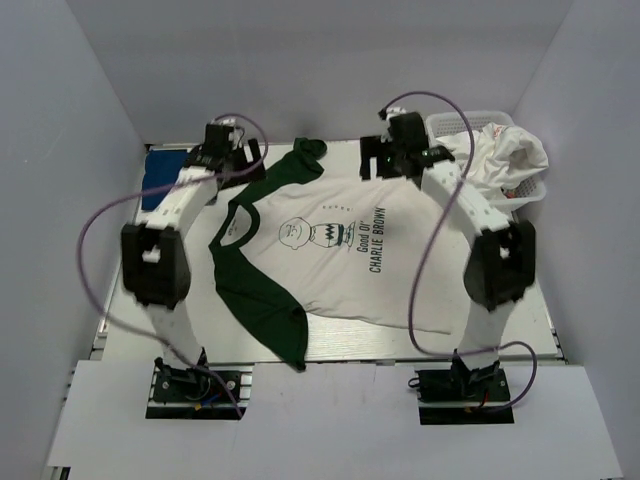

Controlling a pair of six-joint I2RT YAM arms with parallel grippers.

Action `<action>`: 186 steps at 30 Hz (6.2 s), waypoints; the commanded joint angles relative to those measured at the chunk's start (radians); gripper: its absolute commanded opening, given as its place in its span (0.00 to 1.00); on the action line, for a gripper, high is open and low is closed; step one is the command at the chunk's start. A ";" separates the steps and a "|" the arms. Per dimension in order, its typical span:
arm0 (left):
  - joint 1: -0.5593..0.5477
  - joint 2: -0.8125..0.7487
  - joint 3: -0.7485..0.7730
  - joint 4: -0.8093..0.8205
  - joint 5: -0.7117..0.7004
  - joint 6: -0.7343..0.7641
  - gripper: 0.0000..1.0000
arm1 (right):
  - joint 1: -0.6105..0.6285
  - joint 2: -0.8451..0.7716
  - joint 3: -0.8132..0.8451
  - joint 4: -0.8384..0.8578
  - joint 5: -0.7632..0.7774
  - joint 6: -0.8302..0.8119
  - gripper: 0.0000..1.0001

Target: Fold and stack the t-shirts

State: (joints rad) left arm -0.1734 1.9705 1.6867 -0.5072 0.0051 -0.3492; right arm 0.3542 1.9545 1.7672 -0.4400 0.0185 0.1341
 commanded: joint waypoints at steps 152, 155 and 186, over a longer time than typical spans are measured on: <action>-0.032 -1.159 -1.082 -0.025 0.439 -0.302 1.00 | 0.038 -0.609 -0.894 0.339 0.307 0.507 0.90; -0.041 -1.288 -1.145 -0.117 0.474 -0.336 1.00 | 0.037 -0.615 -0.904 0.346 0.267 0.522 0.90; -0.314 -1.127 -1.326 -0.109 0.378 -0.533 0.00 | -0.020 -0.635 -0.948 0.158 0.462 0.608 0.90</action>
State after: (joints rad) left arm -0.4644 0.8482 0.2916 -0.6716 0.4076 -0.8848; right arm 0.3546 1.3499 0.8070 -0.2016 0.4168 0.7105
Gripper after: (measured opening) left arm 0.033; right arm 0.905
